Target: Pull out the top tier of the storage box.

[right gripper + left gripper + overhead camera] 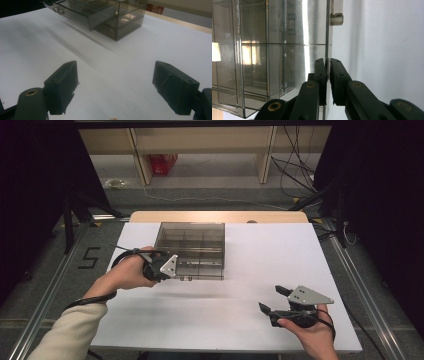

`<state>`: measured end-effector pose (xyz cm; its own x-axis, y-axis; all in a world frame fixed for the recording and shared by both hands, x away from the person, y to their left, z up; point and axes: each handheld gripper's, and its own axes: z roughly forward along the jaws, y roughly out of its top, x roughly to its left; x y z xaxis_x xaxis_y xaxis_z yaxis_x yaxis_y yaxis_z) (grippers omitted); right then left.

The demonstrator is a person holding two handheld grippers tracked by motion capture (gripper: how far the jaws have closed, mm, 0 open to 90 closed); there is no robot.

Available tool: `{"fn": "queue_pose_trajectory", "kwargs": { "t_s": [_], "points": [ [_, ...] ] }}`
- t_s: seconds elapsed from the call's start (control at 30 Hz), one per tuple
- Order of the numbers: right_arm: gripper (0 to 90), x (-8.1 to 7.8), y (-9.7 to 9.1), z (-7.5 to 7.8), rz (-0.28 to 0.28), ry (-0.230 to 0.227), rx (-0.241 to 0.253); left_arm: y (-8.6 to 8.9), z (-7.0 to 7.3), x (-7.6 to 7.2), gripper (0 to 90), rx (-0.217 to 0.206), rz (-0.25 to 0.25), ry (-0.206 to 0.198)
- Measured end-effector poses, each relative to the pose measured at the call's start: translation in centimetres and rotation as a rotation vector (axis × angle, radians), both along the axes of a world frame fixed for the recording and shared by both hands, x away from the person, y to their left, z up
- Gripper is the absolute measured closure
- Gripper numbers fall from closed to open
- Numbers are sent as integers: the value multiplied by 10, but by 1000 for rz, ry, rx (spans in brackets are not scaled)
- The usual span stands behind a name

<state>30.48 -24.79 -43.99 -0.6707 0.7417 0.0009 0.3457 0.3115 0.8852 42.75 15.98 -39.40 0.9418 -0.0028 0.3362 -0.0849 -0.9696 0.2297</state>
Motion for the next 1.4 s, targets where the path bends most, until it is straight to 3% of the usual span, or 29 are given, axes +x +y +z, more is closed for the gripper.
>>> {"fn": "queue_pose_trajectory", "kwargs": {
  "t_s": [0.2,0.33,0.53,0.8,0.9,0.97,1.07,1.27,1.4],
  "points": [
    [212,0,0,0,-2,0,-3,6,0,0,761,-30,37,-20],
    [212,0,0,0,-3,-4,2,12,2,-1,686,-72,72,-27],
    [212,0,1,-1,-2,-1,-3,19,3,-5,504,-190,159,-31],
    [212,1,2,-2,-6,4,-2,31,-1,-13,139,-424,309,-35],
    [210,1,2,-2,-7,4,-7,35,-6,-15,38,-478,347,-31],
    [210,1,2,-2,-6,4,-7,37,-9,-16,0,-505,371,-21],
    [210,1,2,-2,-5,4,-4,40,-13,-19,0,-562,393,-2],
    [209,1,1,-2,-6,8,-7,46,-19,-27,0,-632,428,11],
    [208,1,1,-3,-7,8,-9,49,-21,-37,0,-712,468,34]
  ]
}}
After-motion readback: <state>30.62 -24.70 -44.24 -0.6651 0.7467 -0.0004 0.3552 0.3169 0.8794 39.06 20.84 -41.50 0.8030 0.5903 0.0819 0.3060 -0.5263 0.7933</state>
